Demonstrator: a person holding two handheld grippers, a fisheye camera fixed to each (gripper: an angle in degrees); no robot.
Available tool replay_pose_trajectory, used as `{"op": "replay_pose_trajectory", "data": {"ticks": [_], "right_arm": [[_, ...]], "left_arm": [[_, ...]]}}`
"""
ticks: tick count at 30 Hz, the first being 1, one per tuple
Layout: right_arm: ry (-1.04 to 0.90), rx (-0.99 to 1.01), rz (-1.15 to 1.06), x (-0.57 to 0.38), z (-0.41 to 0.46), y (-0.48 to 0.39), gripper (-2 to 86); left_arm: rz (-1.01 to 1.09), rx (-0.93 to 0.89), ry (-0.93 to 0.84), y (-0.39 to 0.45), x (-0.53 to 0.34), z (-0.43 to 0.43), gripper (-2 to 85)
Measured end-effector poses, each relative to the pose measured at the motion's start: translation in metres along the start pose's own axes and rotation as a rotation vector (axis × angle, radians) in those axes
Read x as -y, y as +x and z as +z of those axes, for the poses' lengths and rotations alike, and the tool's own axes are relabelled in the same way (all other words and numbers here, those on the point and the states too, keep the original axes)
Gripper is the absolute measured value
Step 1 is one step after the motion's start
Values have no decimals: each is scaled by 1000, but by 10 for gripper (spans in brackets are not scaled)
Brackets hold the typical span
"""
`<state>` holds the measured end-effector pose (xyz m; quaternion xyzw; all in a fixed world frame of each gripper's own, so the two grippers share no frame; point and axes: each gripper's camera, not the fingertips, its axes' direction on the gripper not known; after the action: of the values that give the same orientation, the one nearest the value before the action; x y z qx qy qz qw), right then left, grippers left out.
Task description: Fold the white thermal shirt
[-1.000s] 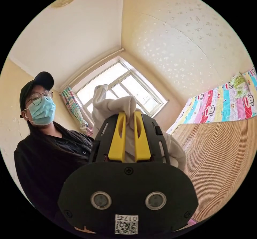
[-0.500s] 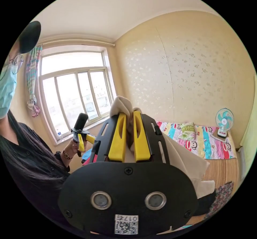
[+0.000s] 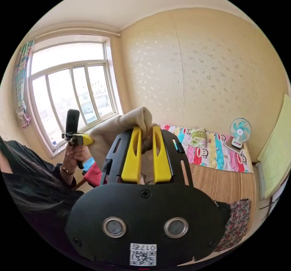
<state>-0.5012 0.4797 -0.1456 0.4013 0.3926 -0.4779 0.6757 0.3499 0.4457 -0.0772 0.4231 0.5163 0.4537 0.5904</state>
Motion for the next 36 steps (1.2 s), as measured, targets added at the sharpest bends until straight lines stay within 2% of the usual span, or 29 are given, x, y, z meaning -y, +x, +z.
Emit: {"op": "replay_pose_trajectory", "data": {"ticks": [2,4,6,9,12,15,20,24,26,28,30,33,36], "right_arm": [[-31,180,13,-20,11,21,81],[26,381,36,-55,19,39,69],[64,465,29,-86,21,49,57],[107,494,71,-134,26,67,79],[-12,468,183,-165,57,86,195],[-87,521,173,-171,100,90,210],[-120,637,110,-119,169,93,190],[-281,986,-116,-73,207,84,81],[-283,861,-116,-64,193,90,52],[-189,650,-35,-55,148,114,43],[-62,520,36,-53,102,133,40],[93,441,62,-57,32,145,40],[106,380,-23,-63,-16,125,40]], "left_arm": [[4,-78,-9,-6,13,-11,40],[15,-154,15,-8,27,-23,40],[44,-192,0,-5,37,-32,39],[118,-254,-43,11,52,-46,39],[158,-325,-59,26,65,-60,38],[197,-354,-82,39,78,-72,39],[229,-368,-139,51,98,-81,40],[188,-334,-134,47,112,-104,41],[185,-277,-105,46,115,-131,41],[200,-140,-63,47,109,-175,41],[158,4,-56,41,97,-205,42],[-7,185,-77,14,68,-235,41],[-115,162,-119,-9,41,-232,41]]}}
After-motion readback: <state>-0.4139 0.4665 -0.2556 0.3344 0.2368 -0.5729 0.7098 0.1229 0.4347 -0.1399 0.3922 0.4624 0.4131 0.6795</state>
